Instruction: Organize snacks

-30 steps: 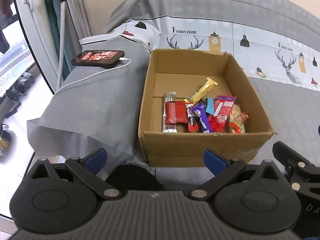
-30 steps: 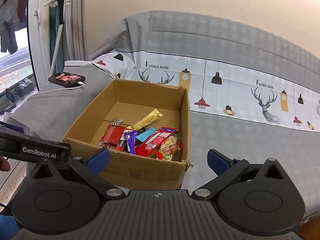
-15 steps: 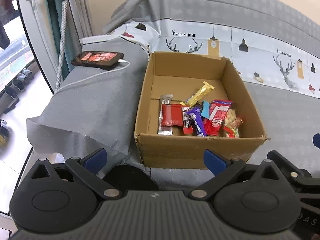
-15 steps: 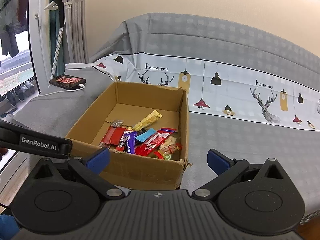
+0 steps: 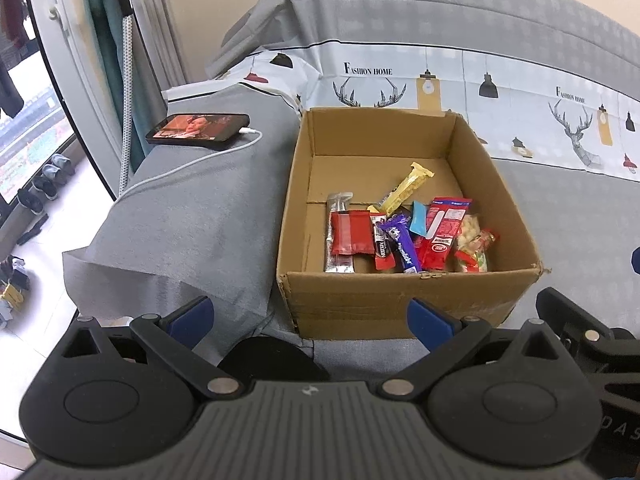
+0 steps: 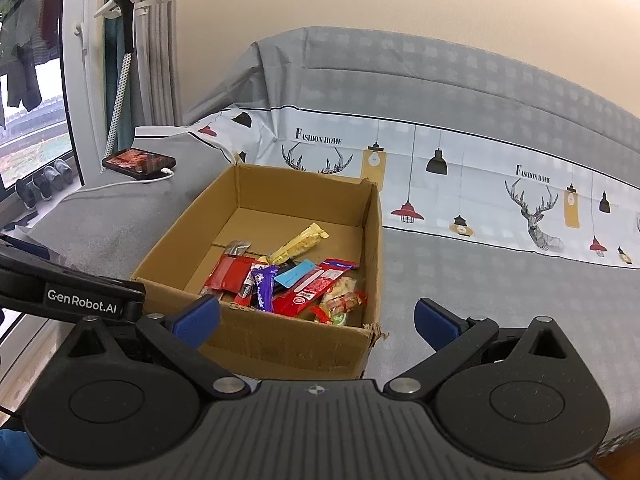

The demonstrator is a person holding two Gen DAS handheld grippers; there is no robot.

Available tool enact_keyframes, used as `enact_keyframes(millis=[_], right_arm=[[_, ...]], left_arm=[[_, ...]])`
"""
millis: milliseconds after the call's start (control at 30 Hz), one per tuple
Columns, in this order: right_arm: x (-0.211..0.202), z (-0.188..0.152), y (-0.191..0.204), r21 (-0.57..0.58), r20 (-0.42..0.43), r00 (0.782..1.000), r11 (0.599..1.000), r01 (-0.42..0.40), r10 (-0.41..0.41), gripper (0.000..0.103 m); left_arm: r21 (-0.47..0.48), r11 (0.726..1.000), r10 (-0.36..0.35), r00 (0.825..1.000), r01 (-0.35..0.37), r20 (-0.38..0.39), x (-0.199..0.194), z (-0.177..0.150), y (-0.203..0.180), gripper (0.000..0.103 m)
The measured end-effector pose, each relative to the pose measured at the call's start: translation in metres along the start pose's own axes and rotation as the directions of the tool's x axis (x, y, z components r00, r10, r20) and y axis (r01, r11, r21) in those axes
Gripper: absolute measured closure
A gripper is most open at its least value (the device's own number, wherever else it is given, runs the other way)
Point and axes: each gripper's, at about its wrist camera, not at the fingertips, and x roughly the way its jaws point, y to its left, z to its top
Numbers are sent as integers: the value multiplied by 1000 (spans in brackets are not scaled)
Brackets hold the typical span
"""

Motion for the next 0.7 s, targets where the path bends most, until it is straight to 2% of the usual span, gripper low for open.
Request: enact_keyframes(millis=[700], right_arm=[[1, 1, 2, -5, 3, 1000, 1000, -8, 8, 1]], left_arm=[[6, 1000, 1, 1000, -1, -1, 1, -1, 1, 0]])
